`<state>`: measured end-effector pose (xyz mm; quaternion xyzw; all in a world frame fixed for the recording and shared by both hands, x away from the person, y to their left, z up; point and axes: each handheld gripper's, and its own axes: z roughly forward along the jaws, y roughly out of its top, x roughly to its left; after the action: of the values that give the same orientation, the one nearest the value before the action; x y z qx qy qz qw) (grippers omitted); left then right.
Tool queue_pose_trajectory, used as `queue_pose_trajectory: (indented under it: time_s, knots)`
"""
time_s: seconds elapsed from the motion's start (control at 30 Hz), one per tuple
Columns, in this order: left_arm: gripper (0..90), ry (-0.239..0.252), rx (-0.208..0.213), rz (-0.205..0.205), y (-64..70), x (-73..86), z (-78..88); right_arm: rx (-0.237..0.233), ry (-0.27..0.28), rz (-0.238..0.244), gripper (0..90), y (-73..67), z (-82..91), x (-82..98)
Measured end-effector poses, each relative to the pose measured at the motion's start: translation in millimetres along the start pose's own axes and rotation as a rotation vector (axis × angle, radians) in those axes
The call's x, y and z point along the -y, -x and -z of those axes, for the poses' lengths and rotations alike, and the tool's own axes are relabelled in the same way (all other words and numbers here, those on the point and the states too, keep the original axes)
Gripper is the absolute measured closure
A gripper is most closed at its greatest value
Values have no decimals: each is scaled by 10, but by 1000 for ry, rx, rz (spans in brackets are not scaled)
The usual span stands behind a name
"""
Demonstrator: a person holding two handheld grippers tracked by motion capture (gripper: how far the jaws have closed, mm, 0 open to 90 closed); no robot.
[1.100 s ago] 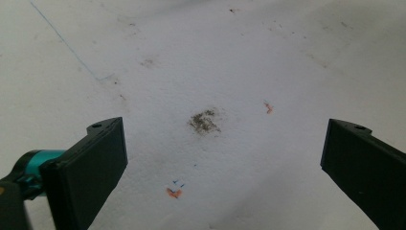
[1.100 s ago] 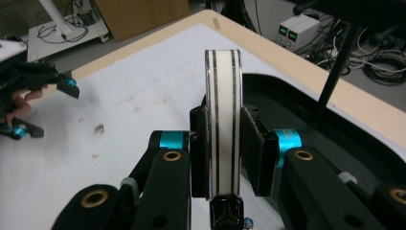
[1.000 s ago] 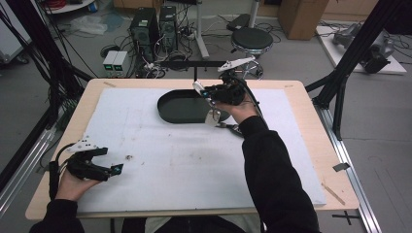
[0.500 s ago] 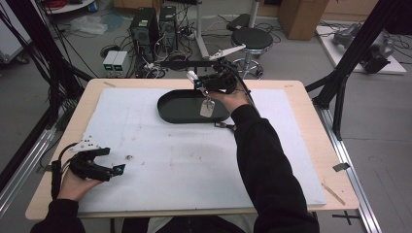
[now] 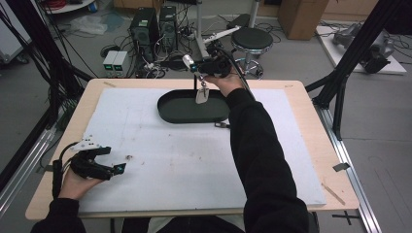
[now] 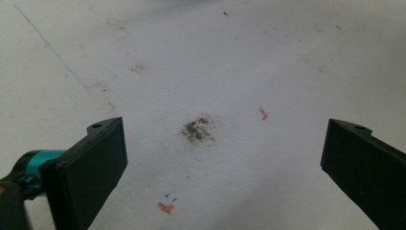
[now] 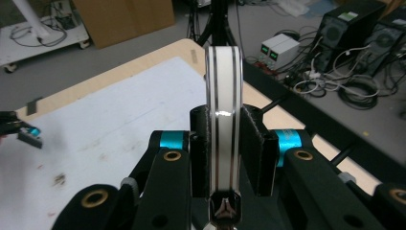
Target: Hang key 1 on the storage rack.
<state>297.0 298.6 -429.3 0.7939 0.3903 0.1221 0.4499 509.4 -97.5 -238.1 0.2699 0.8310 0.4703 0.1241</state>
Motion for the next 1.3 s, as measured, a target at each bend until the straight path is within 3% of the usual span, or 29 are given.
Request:
queue_pose_trajectory:
  time_s: [0.23,0.67,0.8,1.07,1.3]
  knots:
    - [25,0,4,-4,-15,-1,-13,36,-18,-2,751,143,-52,-135]
    - [24,-9,3,-4,-25,0,-28,91,26,-44,751,388,-63,-178]
    - [24,-12,2,-3,-35,1,-32,87,11,-50,751,447,-101,-139]
    - [24,-18,2,-3,-43,3,-43,83,76,-60,751,502,-116,-144]
    - [25,-23,4,-3,-51,5,-56,111,92,-71,751,553,-167,-141]
